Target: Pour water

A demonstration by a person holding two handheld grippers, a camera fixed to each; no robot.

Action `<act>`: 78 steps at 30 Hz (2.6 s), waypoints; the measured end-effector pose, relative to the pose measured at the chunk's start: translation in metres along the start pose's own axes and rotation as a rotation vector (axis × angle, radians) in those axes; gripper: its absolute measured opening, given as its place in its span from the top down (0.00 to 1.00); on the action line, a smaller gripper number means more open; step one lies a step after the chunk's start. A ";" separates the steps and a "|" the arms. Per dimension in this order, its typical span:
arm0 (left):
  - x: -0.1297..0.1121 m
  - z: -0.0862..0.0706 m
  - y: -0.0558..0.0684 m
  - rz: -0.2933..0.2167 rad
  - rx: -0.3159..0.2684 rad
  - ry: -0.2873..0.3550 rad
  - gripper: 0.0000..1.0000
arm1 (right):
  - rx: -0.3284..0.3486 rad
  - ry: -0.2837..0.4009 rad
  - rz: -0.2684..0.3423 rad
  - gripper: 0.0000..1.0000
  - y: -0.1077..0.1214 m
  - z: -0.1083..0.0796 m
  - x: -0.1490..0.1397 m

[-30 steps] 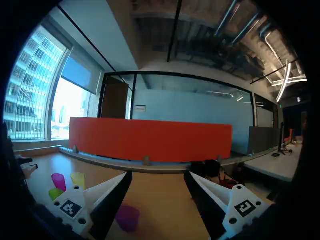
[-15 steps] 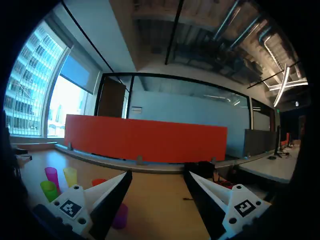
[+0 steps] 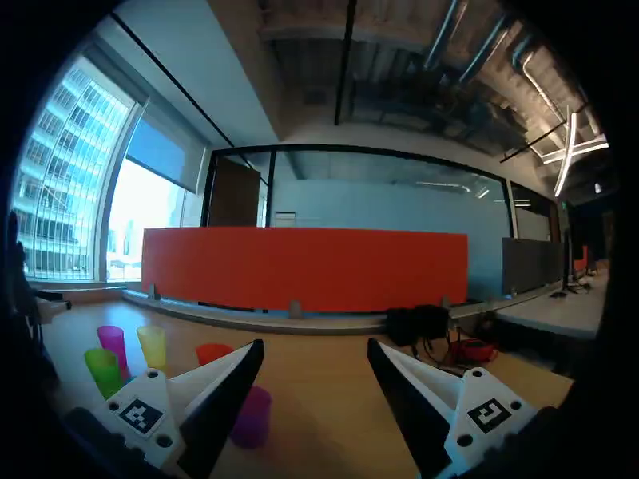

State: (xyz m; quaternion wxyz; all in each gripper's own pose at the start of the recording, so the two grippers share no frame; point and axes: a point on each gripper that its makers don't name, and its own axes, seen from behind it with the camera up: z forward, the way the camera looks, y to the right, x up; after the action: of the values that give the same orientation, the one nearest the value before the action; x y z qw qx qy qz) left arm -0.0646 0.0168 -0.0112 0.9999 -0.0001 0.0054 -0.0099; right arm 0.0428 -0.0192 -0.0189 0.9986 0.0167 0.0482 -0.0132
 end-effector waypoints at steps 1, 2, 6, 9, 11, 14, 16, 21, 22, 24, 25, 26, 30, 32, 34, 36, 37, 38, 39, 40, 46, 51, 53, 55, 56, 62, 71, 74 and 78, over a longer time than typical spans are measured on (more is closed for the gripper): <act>0.000 0.000 0.000 0.000 0.000 0.000 0.02 | -0.002 0.001 -0.002 0.00 0.000 0.001 -0.003; 0.000 0.000 0.000 0.000 0.000 0.000 0.02 | -0.004 0.001 -0.003 0.00 0.000 0.001 -0.005; 0.000 0.000 0.000 0.000 0.000 0.000 0.02 | -0.016 -0.010 -0.001 0.00 0.003 0.003 -0.017; 0.000 0.000 0.000 0.000 0.000 0.000 0.03 | -0.026 -0.028 0.013 0.00 0.006 0.004 -0.026; 0.000 0.000 0.000 0.000 0.000 0.000 0.03 | -0.031 -0.038 0.027 0.00 0.009 0.005 -0.031; 0.000 -0.001 0.000 0.000 0.000 0.000 0.02 | -0.037 -0.053 0.041 0.00 0.013 0.005 -0.036; 0.000 -0.001 0.000 0.000 0.000 0.000 0.02 | -0.042 -0.063 0.041 0.00 0.014 0.005 -0.040; 0.000 0.000 -0.001 0.000 0.000 0.000 0.02 | -0.050 -0.080 0.023 0.00 0.015 0.007 -0.047; -0.001 0.000 -0.001 0.000 0.000 0.000 0.02 | -0.047 -0.083 0.024 0.00 0.015 0.007 -0.047; -0.001 0.000 -0.001 0.000 0.000 0.000 0.02 | -0.041 -0.090 0.027 0.00 0.013 0.007 -0.048; -0.001 0.000 -0.001 0.000 0.000 0.000 0.02 | -0.041 -0.092 0.027 0.00 0.013 0.007 -0.048; -0.001 0.000 -0.001 0.000 0.000 0.000 0.02 | -0.041 -0.093 0.027 0.00 0.013 0.007 -0.048; -0.001 0.000 -0.001 0.000 0.000 0.000 0.02 | -0.034 -0.095 0.028 0.00 0.011 0.006 -0.047; -0.001 0.000 -0.001 0.000 0.000 0.000 0.02 | -0.031 -0.095 0.028 0.00 0.011 0.006 -0.047; -0.001 0.000 -0.001 0.000 0.000 0.000 0.02 | -0.030 -0.095 0.028 0.00 0.011 0.005 -0.046; -0.001 0.000 -0.001 0.000 0.000 0.000 0.02 | -0.031 -0.095 0.028 0.00 0.011 0.005 -0.046; -0.001 0.000 -0.001 0.000 0.000 0.000 0.02 | -0.032 -0.095 0.028 0.00 0.011 0.005 -0.046; -0.001 0.000 -0.001 0.000 0.000 0.000 0.02 | -0.032 -0.095 0.028 0.00 0.011 0.005 -0.046; -0.001 0.000 -0.001 0.000 0.000 0.000 0.02 | -0.032 -0.095 0.027 0.00 0.011 0.005 -0.046; -0.001 0.000 -0.001 0.000 0.000 0.000 0.02 | -0.033 -0.095 0.027 0.00 0.011 0.005 -0.046; -0.001 0.000 -0.002 0.000 0.000 0.000 0.02 | -0.034 -0.095 0.027 0.00 0.011 0.004 -0.046; -0.001 -0.001 -0.002 0.000 0.000 0.000 0.02 | -0.036 -0.097 0.028 0.00 0.012 0.005 -0.046; -0.001 -0.001 -0.002 0.000 0.000 0.000 0.03 | -0.036 -0.097 0.028 0.00 0.012 0.005 -0.046; -0.001 -0.001 -0.001 0.000 0.000 0.000 0.03 | -0.036 -0.097 0.028 0.00 0.012 0.005 -0.046; -0.001 -0.001 -0.001 0.000 0.000 0.000 0.02 | -0.036 -0.097 0.028 0.00 0.012 0.005 -0.046; 0.000 0.000 -0.001 0.000 0.000 0.000 0.02 | -0.036 -0.097 0.028 0.00 0.012 0.004 -0.047; 0.000 0.000 -0.002 0.000 0.000 0.000 0.02 | -0.036 -0.097 0.028 0.00 0.012 0.005 -0.047; 0.000 -0.001 -0.002 0.000 0.000 0.000 0.02 | -0.036 -0.097 0.028 0.00 0.012 0.005 -0.047; 0.000 -0.001 -0.001 0.000 0.000 0.000 0.02 | -0.036 -0.097 0.028 0.00 0.012 0.005 -0.047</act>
State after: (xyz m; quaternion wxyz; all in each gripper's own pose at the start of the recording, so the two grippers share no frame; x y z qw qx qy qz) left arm -0.0648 0.0153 -0.0121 0.9999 -0.0001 0.0053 -0.0099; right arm -0.0035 -0.0060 -0.0086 1.0000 -0.0013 -0.0005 0.0009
